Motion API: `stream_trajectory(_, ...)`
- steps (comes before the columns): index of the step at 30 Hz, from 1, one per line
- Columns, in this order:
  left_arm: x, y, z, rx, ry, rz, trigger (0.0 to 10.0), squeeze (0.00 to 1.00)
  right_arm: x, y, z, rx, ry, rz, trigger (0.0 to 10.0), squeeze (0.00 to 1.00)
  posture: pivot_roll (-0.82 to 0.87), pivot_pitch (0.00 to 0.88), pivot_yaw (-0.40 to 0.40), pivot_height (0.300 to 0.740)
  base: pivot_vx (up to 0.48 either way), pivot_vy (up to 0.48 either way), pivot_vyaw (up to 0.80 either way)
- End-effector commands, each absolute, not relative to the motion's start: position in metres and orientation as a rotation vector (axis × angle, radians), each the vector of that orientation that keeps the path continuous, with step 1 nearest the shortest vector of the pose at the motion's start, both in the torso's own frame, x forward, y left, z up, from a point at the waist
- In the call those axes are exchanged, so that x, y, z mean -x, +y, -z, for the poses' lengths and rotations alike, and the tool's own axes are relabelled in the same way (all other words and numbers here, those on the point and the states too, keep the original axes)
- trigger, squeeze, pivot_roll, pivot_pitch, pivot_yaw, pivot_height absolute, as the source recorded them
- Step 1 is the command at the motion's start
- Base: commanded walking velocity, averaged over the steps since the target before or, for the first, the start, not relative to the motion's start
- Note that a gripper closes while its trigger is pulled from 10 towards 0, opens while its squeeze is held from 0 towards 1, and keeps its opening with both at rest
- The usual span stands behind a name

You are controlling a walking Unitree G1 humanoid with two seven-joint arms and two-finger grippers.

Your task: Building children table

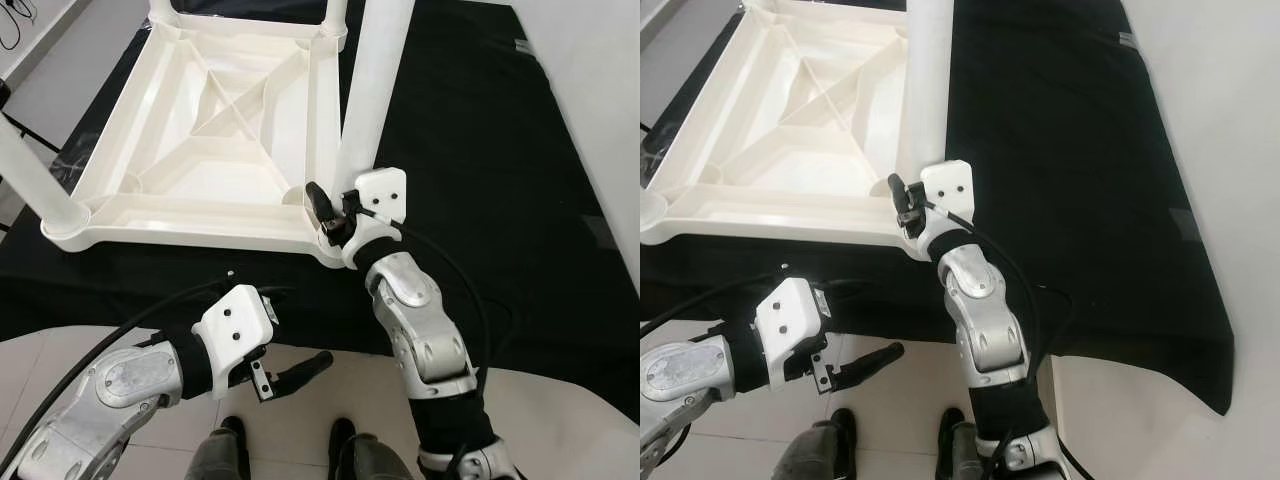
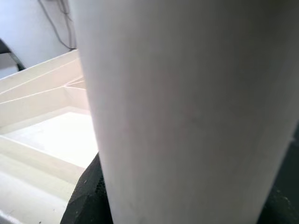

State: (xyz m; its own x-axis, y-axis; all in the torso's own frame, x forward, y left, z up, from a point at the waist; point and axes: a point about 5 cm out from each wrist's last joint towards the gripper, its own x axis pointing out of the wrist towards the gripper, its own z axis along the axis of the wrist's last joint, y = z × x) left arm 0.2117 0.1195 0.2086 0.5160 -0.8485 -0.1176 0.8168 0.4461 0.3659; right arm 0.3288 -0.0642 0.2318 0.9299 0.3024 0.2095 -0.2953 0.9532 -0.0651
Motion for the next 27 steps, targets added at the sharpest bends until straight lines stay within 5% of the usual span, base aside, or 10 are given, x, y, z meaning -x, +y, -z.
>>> stream_trajectory(1, -0.208, 0.119, -0.206, -0.4, -0.082, 1.041, 10.0, 0.0, -0.332, -0.073, -0.205, 0.042, -0.081, -0.237, 0.0, 0.0, 0.12, 0.339, -0.067, 0.74, 0.0, 0.0, 0.0)
stream_trajectory(4, -0.207, 0.117, -0.206, -0.396, -0.083, 1.041, 10.0, 0.0, -0.333, -0.074, -0.21, 0.045, -0.088, -0.223, 0.0, 0.0, 0.12, 0.339, -0.067, 0.74, 0.0, 0.0, 0.0)
stream_trajectory(13, -0.208, 0.116, -0.206, -0.39, -0.088, 1.039, 10.0, 0.0, -0.333, -0.05, -0.247, -0.155, -0.293, -0.663, 0.0, 0.0, 0.12, 0.342, -0.066, 0.74, 0.0, 0.0, 0.0)
stream_trajectory(14, -0.208, 0.116, -0.206, -0.391, -0.089, 1.041, 10.0, 0.0, -0.324, -0.048, -0.257, -0.091, -0.336, -0.933, 0.0, 0.0, 0.11, 0.341, -0.067, 0.74, 0.0, 0.0, 0.0)
stream_trajectory(17, -0.209, 0.116, -0.206, -0.391, -0.091, 1.041, 10.0, 0.0, -0.314, -0.05, -0.26, 0.012, -0.33, -1.189, 0.0, 0.0, 0.11, 0.341, -0.067, 0.74, 0.0, 0.0, 0.0)
stream_trajectory(27, -0.209, 0.115, -0.206, -0.391, -0.094, 1.04, 10.0, 0.0, -0.335, -0.053, -0.268, 0.057, -0.344, -1.2, 0.0, 0.0, 0.12, 0.341, -0.074, 0.74, 0.0, 0.0, 0.0)
